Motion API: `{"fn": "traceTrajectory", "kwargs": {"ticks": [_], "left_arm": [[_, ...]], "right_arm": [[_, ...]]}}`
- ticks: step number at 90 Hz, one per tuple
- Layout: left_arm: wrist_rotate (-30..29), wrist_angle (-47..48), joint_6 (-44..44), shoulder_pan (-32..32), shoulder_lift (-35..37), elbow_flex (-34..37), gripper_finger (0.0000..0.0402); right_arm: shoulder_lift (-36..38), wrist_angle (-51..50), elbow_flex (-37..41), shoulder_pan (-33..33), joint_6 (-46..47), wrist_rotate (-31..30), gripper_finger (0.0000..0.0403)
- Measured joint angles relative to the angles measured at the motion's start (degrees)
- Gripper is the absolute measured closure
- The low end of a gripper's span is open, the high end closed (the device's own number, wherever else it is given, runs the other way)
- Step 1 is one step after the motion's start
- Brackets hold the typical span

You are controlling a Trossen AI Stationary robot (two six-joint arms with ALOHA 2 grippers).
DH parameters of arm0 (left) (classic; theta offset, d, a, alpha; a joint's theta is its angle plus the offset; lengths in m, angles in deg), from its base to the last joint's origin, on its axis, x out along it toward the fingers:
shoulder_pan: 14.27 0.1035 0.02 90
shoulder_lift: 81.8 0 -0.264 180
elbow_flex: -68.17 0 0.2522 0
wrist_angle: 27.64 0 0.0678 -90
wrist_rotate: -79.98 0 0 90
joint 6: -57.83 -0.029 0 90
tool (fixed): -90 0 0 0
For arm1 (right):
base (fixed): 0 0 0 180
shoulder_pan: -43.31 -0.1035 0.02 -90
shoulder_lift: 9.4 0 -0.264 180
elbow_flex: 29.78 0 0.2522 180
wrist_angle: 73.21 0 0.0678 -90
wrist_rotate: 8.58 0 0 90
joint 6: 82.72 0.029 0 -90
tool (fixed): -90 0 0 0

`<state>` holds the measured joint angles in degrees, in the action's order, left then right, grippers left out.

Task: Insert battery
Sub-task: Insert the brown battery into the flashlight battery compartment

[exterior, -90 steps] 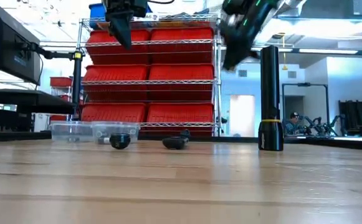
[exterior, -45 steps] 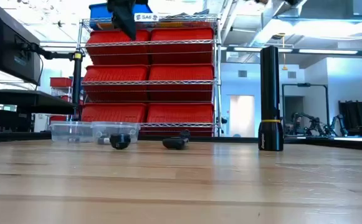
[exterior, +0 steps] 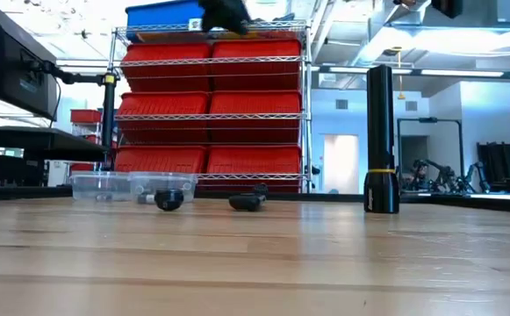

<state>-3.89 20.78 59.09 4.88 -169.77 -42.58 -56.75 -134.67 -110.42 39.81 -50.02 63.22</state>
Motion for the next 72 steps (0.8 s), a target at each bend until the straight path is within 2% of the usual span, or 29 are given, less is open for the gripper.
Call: {"fn": "traceTrajectory", "kwargs": {"ticks": [13, 29, 46, 72], "left_arm": [[6.5, -7.8, 3.0, -1.4, -4.2, 0.0, 0.0214], [6.8, -12.2, 2.8, -4.8, -12.6, 0.0, 0.0197], [6.7, -14.3, -4.5, -9.5, -21.9, 0.0, 0.0202], [6.4, -24.4, -1.1, -10.4, -31.6, 0.0, 0.0205]], "right_arm": [[1.1, 0.5, 0.2, -1.2, -2.5, 0.1, 0.0365], [3.0, 0.2, 0.3, -2.7, -2.9, 0.2, 0.0365], [4.4, 0.1, 0.3, -3.7, -3.7, 0.3, 0.0365], [5.2, 0.1, 0.3, -3.6, -3.8, 1.8, 0.0365]]}}
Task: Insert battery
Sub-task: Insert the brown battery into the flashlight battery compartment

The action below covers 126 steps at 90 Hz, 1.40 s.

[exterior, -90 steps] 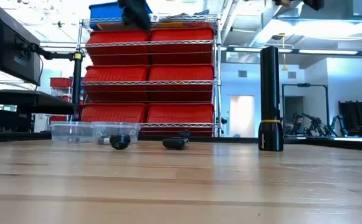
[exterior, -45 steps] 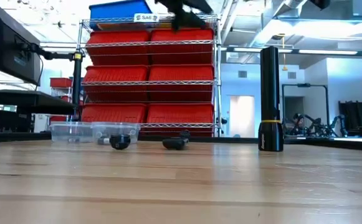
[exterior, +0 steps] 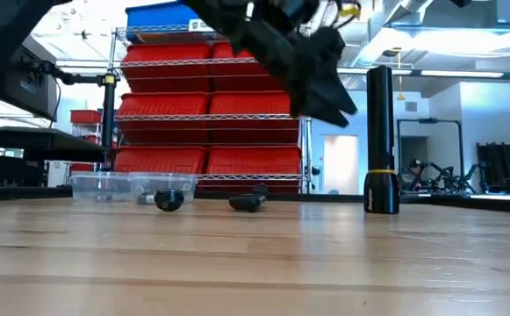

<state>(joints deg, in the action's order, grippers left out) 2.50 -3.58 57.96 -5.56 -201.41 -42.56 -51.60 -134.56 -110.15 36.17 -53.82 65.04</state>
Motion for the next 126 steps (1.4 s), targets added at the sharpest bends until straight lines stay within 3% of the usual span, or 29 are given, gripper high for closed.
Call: {"fn": "traceTrajectory", "kwargs": {"ticks": [48, 70, 88, 102, 126], "left_arm": [[0.1, -16.8, 4.5, 0.1, -7.4, 0.0, 0.0205], [-0.7, -24.2, -0.3, -0.8, -8.1, 0.0, 0.0205], [-1.2, -24.1, -3.4, -1.4, -8.1, 0.0, 0.0210], [-1.6, -23.5, -3.2, -1.4, -8.1, 0.0, 0.0265], [-1.3, -21.6, 0.6, -1.5, -5.3, 0.2, 0.0265]], "right_arm": [[-0.1, 0.2, 0.0, 0.0, 0.0, 1.4, 0.0365], [-0.3, 0.4, 0.0, 0.0, 0.1, 1.4, 0.0365], [-0.6, 0.5, 0.0, 0.0, -0.2, 1.4, 0.0365], [-1.3, 0.5, 0.0, 0.0, -0.3, 1.4, 0.0365], [-3.4, 3.4, 0.3, 0.0, -1.5, 1.1, 0.0365]]}}
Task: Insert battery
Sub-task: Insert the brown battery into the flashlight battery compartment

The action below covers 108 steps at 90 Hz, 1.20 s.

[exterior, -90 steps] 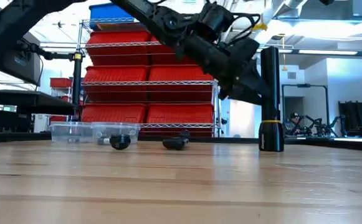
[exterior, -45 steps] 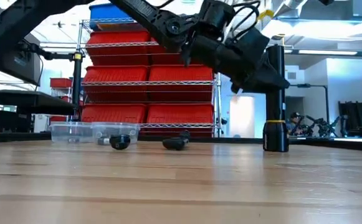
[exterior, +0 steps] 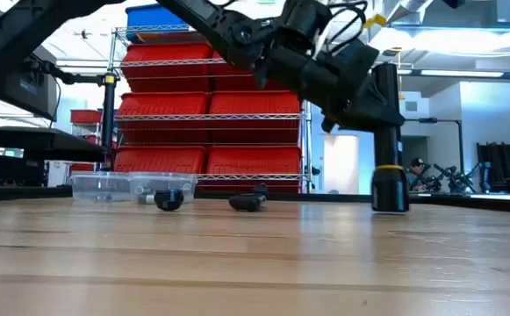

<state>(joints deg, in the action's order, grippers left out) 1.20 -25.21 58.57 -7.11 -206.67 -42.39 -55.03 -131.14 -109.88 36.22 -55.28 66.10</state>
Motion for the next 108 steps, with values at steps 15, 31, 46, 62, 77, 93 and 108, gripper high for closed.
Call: {"fn": "traceTrajectory", "kwargs": {"ticks": [15, 31, 46, 62, 77, 93, 108], "left_arm": [[0.1, 1.2, -0.1, -0.2, 7.3, -0.1, 0.0265], [0.0, 3.9, -0.9, -0.7, 14.4, -0.2, 0.0265], [-0.6, 8.5, -3.3, -1.6, 17.5, -0.3, 0.0265], [-2.0, 10.1, -4.2, -2.4, 17.1, 0.0, 0.0265], [-2.0, 8.3, -3.1, -2.8, 17.7, -0.2, 0.0265], [-2.0, 7.7, -3.5, -3.0, 19.1, -0.2, 0.0265], [-2.0, 8.4, -3.5, -3.0, 19.5, -0.1, 0.0265]], "right_arm": [[-2.6, 9.2, 0.9, 0.4, -5.4, -0.1, 0.0366], [-5.6, 19.5, 0.9, 1.4, -10.9, -0.2, 0.0367], [-7.7, 31.1, 0.9, 2.2, -15.2, 0.4, 0.0366], [-8.5, 34.8, 0.9, 2.4, -15.9, 1.2, 0.0366], [-8.8, 32.1, 0.9, 2.1, -15.2, 1.4, 0.0366], [-9.1, 31.2, 0.8, 1.8, -15.0, 1.5, 0.0366], [-9.1, 30.6, 0.8, 1.8, -15.4, 1.5, 0.0366]]}}
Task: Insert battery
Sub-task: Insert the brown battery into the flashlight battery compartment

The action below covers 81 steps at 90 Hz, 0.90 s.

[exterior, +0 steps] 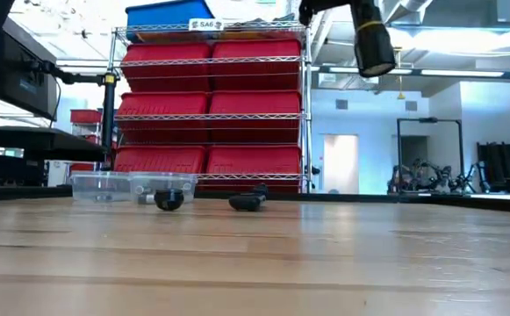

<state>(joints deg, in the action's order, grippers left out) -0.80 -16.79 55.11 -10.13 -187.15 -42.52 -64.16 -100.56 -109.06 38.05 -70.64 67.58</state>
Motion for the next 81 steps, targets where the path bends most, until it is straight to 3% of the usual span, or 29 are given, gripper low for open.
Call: {"fn": "traceTrajectory", "kwargs": {"ticks": [34, 61, 81], "left_arm": [[0.4, -0.6, 5.3, 0.0, 0.0, 0.0, 0.0265], [0.2, -0.4, 5.2, 0.0, 0.0, 0.1, 0.0265], [-0.3, -0.3, 4.5, 0.1, 0.0, 0.0, 0.0265]], "right_arm": [[-0.6, -4.2, 0.1, -1.4, -7.5, 1.5, 0.0366], [-1.0, -4.6, -0.1, -1.7, -7.6, 1.3, 0.0363], [0.2, -5.3, -0.3, -0.8, -4.1, 1.8, 0.0304]]}}
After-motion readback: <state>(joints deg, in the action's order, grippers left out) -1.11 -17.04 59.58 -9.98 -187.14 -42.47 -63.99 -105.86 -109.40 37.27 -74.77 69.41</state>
